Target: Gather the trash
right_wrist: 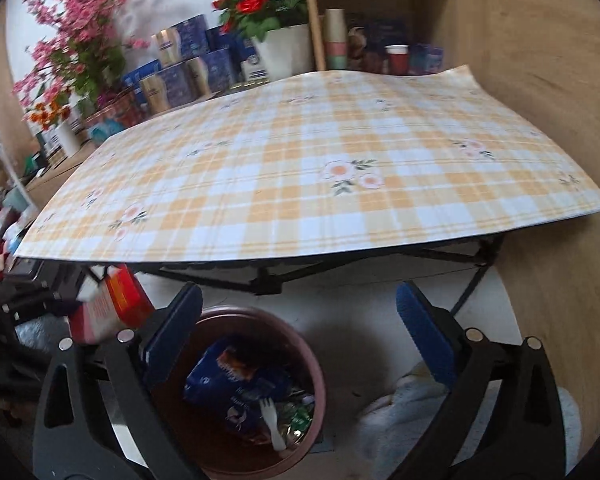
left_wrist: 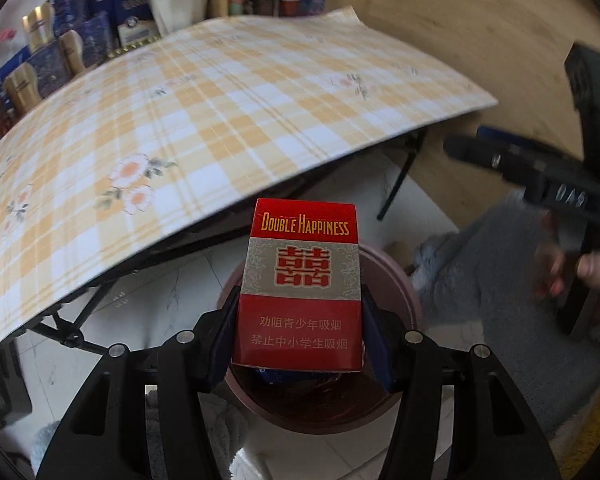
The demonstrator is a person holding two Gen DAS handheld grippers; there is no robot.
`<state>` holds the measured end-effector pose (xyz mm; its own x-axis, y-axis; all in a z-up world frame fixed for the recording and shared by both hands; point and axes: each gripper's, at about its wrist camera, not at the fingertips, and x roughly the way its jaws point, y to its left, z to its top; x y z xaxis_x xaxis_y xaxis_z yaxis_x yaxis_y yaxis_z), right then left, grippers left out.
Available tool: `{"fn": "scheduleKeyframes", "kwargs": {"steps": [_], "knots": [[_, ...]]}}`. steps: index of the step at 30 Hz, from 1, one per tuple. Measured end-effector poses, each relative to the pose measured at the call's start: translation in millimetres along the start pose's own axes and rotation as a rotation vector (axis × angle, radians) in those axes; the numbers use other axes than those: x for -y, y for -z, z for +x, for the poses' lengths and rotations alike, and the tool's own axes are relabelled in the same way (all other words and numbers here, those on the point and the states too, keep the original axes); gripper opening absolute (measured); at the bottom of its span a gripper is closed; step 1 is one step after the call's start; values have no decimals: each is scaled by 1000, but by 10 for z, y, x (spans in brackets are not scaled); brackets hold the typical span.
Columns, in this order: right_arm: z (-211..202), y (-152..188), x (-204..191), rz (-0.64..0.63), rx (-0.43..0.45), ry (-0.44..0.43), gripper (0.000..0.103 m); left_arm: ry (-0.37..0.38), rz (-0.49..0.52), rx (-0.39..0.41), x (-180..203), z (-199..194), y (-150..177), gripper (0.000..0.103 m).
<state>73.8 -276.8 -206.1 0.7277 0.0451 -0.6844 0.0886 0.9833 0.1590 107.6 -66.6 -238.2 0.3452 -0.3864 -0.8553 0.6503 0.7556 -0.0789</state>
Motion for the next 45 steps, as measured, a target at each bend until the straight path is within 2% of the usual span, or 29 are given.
{"fn": "scheduleKeyframes", "kwargs": {"steps": [3, 7, 16, 20, 27, 36, 38, 41, 45], "knots": [[32, 21, 56, 30, -11, 18, 96, 14, 26, -82, 42, 263, 14, 55], [54, 58, 54, 35, -24, 24, 96, 9, 26, -148, 42, 487, 88, 55], [128, 94, 30, 32, -56, 20, 96, -28, 54, -174, 84, 577, 140, 56], [133, 99, 13, 28, -62, 20, 96, -29, 42, -165, 74, 562, 131, 71], [141, 98, 31, 40, -72, 19, 97, -33, 31, -149, 61, 510, 99, 89], [138, 89, 40, 44, -75, 21, 97, -51, -27, -92, -42, 385, 59, 93], [141, 73, 38, 42, -79, 24, 97, -78, -42, -66, -66, 320, 41, 93], [115, -73, 30, 42, -98, 8, 97, -131, -71, 46, -109, 10, -69, 93], [-98, -473, -63, -27, -32, 16, 97, -243, -124, 218, -236, -622, -340, 97]]}}
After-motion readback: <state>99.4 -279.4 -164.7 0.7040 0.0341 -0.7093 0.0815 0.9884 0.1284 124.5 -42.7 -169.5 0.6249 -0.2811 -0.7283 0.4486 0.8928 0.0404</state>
